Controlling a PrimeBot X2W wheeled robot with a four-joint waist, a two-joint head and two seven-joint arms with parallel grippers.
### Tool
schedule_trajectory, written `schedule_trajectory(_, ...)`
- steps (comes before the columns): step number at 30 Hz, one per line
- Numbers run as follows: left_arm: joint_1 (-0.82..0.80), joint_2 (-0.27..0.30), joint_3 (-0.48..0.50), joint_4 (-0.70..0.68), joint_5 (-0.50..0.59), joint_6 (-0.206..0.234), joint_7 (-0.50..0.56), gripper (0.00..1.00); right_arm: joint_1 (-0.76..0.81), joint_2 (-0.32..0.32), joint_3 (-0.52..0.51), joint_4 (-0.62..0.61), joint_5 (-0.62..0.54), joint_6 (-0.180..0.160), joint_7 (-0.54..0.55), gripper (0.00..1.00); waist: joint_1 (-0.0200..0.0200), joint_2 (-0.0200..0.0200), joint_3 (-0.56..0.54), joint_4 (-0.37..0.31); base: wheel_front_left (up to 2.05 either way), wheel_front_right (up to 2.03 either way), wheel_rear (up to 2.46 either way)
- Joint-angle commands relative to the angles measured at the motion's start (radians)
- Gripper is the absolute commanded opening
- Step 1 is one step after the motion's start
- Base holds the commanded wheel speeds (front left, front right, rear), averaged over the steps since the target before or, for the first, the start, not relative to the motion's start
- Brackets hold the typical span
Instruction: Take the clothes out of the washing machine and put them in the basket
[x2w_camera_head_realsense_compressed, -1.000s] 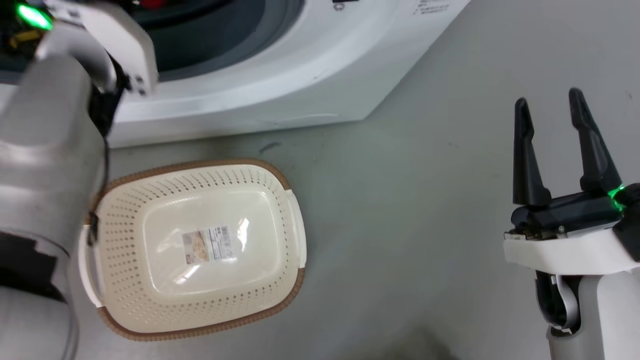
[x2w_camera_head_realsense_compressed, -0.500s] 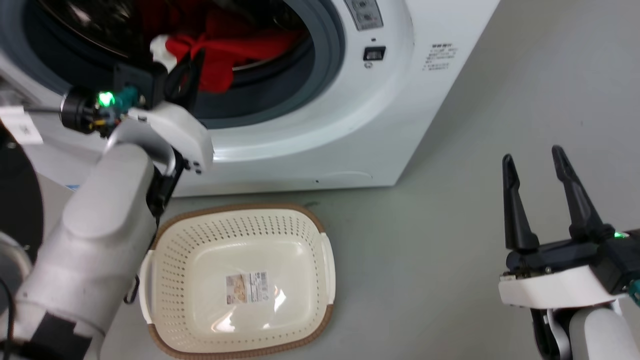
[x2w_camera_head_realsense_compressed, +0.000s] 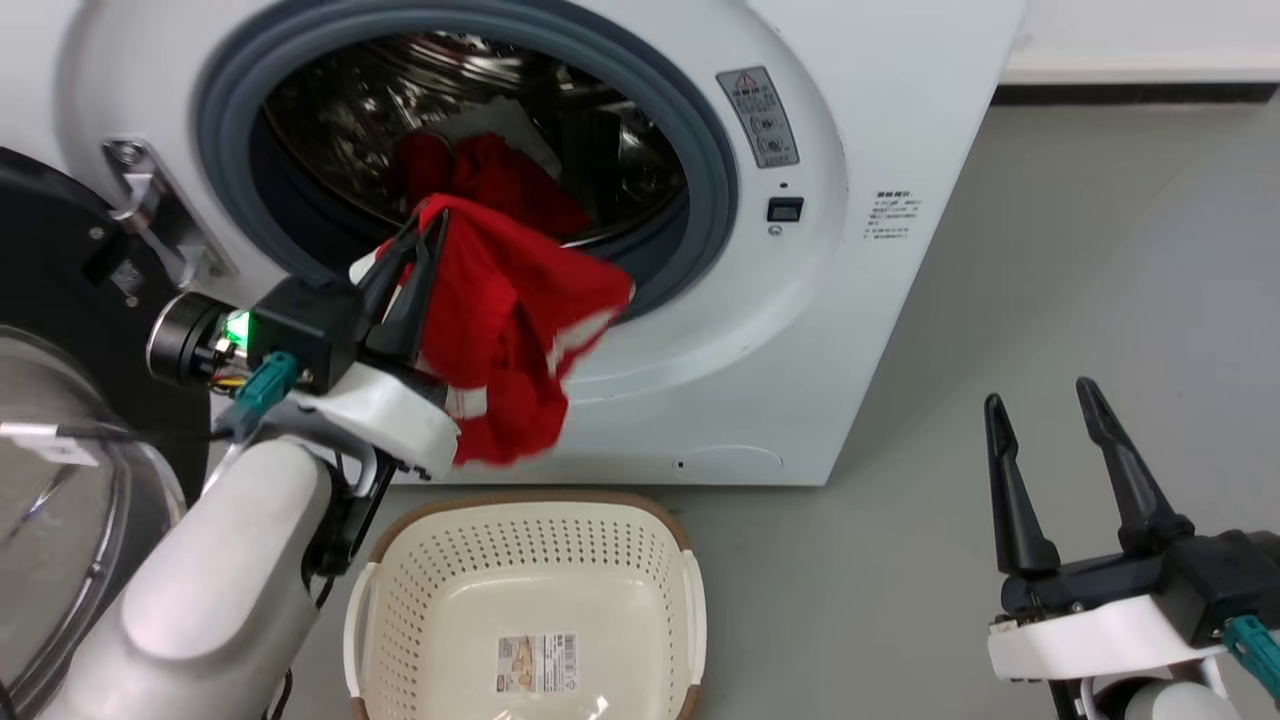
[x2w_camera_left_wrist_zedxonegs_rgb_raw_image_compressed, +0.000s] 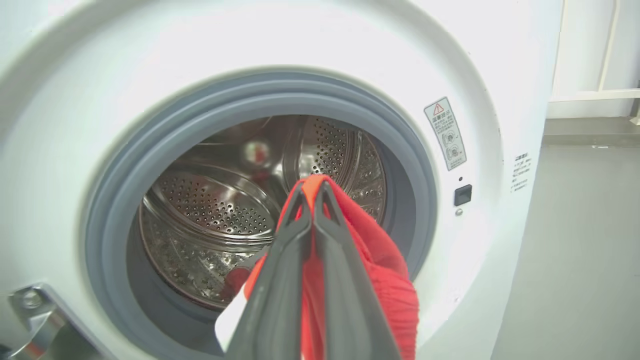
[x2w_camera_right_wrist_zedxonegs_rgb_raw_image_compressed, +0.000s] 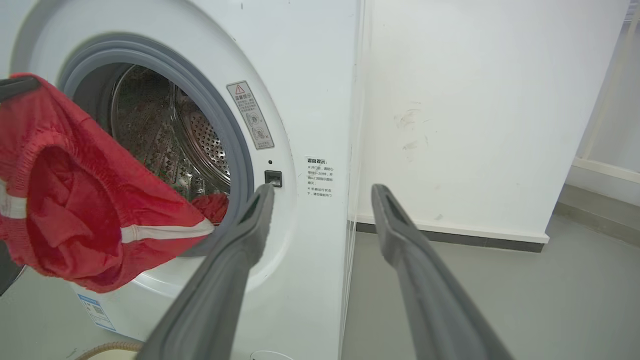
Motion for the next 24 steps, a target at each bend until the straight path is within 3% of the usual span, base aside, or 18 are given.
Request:
schedule_trajectory(1, 0.028, 0.013, 0.003, -0.045, 0.003, 0.017, 0.005, 0.0, 0.02, 0.0, 0.001, 0.001, -0.002, -0.001, -0.002, 1.0, 0.0002, -0.0001, -0.025, 0.014, 0.0, 0.0, 0.0)
schedule_trajectory(13, 0.14, 0.116, 0.017, -0.394, 0.027, 0.116, 0.096, 0.0, 0.068, 0.0, 0.012, 0.011, -0.001, -0.001, -0.002, 1.0, 0.0002, -0.0001, -0.082, 0.038, 0.0, 0.0, 0.0)
schedule_trajectory(24, 0.231, 0.154, 0.007, -0.5, 0.014, 0.149, 0.122, 0.0, 0.059, 0.0, 0.016, 0.008, -0.004, -0.001, -0.002, 1.0, 0.0002, -0.0001, -0.069, 0.035, 0.0, 0.0, 0.0)
